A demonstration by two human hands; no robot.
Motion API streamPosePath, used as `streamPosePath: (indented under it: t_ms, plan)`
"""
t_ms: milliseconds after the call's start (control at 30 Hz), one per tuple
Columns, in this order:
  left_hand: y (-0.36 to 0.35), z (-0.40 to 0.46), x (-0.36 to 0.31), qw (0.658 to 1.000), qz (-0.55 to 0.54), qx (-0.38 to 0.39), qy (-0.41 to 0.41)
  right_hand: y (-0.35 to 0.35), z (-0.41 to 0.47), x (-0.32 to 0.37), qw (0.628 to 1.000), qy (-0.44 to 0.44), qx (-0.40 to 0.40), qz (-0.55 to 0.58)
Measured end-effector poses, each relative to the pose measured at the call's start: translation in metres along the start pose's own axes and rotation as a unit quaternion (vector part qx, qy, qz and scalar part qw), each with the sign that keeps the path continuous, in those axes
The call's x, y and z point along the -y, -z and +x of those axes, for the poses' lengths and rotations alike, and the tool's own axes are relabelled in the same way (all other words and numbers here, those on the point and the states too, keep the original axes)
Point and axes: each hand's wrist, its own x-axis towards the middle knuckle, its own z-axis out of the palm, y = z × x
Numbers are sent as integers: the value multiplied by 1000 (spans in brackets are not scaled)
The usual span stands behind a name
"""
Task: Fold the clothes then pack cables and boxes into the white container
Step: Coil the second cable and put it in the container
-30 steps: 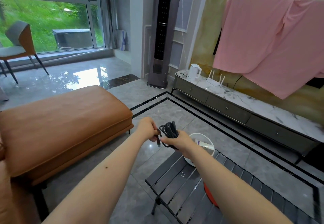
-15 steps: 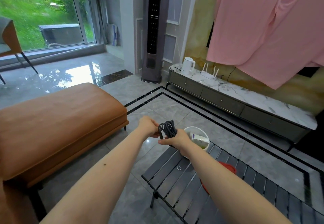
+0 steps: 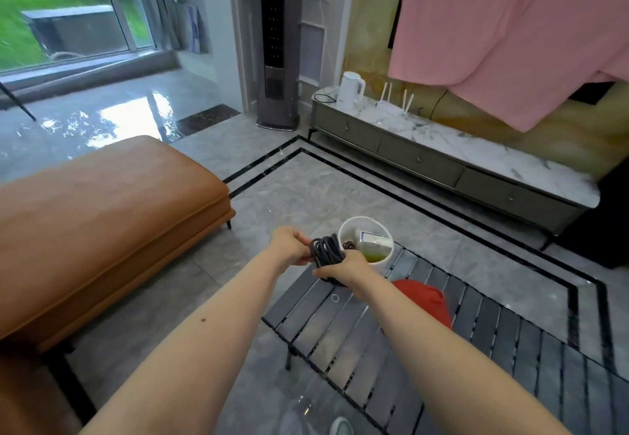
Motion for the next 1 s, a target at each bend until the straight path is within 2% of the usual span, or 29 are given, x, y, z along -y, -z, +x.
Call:
streamPosePath:
  t_ms: [333, 600, 833, 1000]
  plan:
    - [-65, 49, 27, 992, 56, 97, 58, 22, 35, -65, 997, -63, -46, -19]
    - [-116, 106, 50, 982, 60, 151, 97, 45, 85, -106, 987, -157, -36, 24]
    - [-167, 165, 101, 989, 74, 24, 125, 52, 148, -134, 981, -191, -4, -8]
    - [-199, 207, 150, 980, 54, -22, 192, 50, 189, -165, 981, -194, 12, -25]
